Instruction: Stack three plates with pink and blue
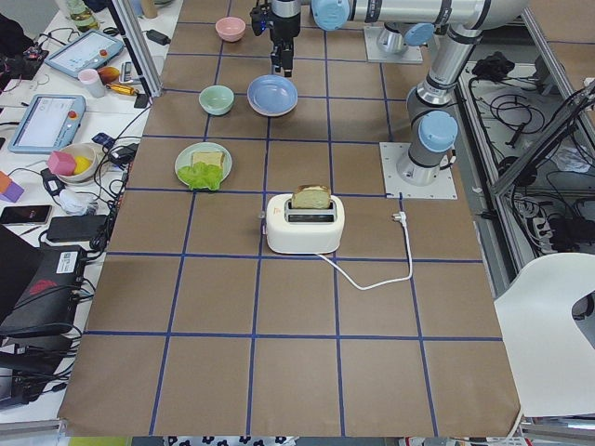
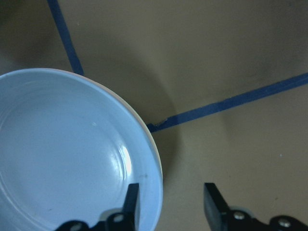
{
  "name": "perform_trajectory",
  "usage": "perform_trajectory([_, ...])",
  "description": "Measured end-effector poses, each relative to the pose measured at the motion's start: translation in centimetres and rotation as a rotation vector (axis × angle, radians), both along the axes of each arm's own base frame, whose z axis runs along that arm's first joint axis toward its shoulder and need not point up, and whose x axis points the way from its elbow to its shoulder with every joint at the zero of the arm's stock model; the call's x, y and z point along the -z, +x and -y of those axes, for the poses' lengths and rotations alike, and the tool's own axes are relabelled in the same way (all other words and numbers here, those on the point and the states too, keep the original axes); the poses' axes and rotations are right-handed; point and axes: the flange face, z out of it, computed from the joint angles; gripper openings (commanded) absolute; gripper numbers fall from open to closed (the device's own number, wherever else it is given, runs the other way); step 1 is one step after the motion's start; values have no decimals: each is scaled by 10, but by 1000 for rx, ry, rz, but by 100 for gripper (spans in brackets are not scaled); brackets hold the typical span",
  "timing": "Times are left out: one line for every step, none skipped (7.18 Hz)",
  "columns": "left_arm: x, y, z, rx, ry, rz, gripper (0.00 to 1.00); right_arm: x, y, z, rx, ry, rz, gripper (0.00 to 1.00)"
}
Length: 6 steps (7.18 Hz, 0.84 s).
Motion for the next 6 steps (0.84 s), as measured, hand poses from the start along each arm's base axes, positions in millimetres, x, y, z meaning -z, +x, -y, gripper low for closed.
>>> perform_trajectory([0, 1, 1, 2, -6, 14, 100, -17, -17, 18, -49, -10, -9, 100])
perform_trajectory([0, 0, 2, 1, -8, 20, 100, -45, -43, 42, -115, 6, -32, 100])
perform_trajectory([1, -1, 4, 2, -11, 20, 100, -85, -76, 66, -206, 28, -76, 100])
perform_trajectory([3, -4, 6, 4, -17, 19, 100, -126, -108, 82, -308, 48, -122, 100])
perform_trajectory([4, -10, 6, 4, -21, 20, 100, -164, -129, 82, -392, 51, -146, 100])
perform_trajectory([6, -18, 6, 0, -21, 20, 100, -203, -139, 66, -441, 29, -158, 100])
